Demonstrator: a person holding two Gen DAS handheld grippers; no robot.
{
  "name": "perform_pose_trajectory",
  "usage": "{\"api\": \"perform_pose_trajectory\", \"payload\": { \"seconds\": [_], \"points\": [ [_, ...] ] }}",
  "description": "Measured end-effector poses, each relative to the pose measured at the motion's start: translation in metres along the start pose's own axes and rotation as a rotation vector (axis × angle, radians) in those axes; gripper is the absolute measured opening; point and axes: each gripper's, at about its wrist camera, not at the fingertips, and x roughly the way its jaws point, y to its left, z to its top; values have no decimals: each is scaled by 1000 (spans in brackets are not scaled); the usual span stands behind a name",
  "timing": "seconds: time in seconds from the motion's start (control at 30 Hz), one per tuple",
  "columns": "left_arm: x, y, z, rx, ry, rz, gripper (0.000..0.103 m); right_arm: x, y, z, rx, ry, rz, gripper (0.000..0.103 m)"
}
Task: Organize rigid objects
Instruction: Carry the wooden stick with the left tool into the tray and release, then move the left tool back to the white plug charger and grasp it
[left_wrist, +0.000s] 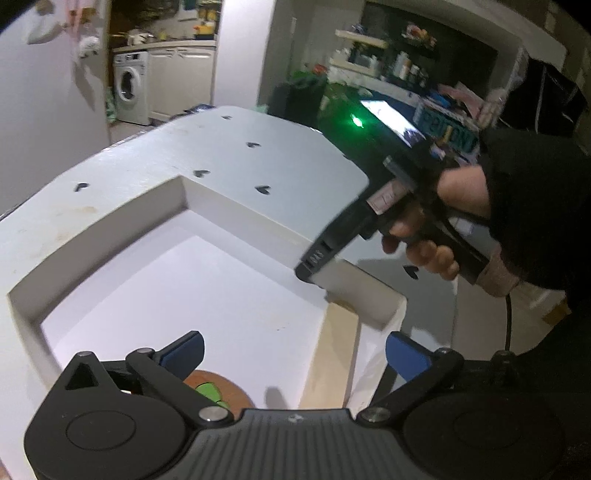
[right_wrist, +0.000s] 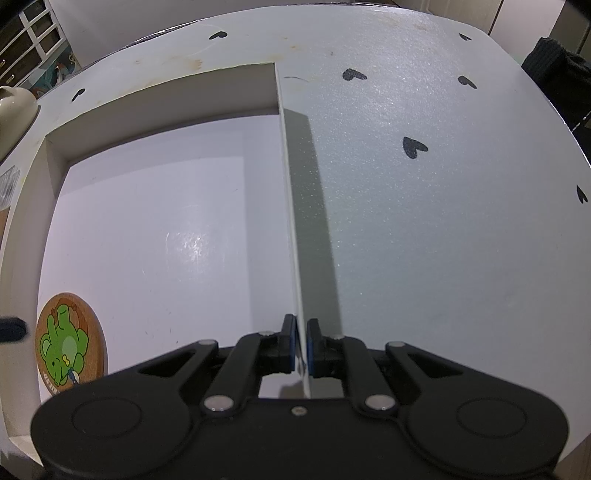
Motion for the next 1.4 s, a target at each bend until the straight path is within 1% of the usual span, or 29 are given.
{"api": "perform_pose_trajectory", "payload": {
  "seconds": [0.07,0.2,0.33,0.4,0.63,0.73,0.83,0.93,1.07,1.2,1.3,1.4],
  "points": [
    [-8,4,-3,-23,-18,19,103,0,0,0,1,0,0,8],
    [-23,13,-12,-65,-43,83,103,-1,0,0,-1,-2,2,8],
    [-39,25,-24,-125,-62,126,103,-1,1,0,-5,-3,2,8],
    [-48,32,-32,-157,-80,160,103,-2,0,0,-4,-5,3,8],
    [-84,63,-61,-305,-138,264,103,-2,2,-1,-13,-4,-3,8],
    [-97,75,-74,-370,-163,333,103,-2,2,-1,-11,-5,0,8],
    [-108,88,-86,-462,-180,392,103,-2,0,-1,-6,-7,6,8],
    [-114,99,-98,-554,-173,443,103,-2,0,-1,-7,-8,7,8],
    [-121,109,-114,-677,-142,507,103,-2,0,-2,-6,-8,7,8],
    [-132,114,-130,-773,-128,557,103,-2,-1,-2,-5,-10,9,8],
    [-135,114,-137,-805,-115,586,103,-2,-1,-2,-5,-10,8,8],
    [-138,113,-143,-822,-102,596,103,-2,-1,-2,-5,-10,8,8]
  ]
}}
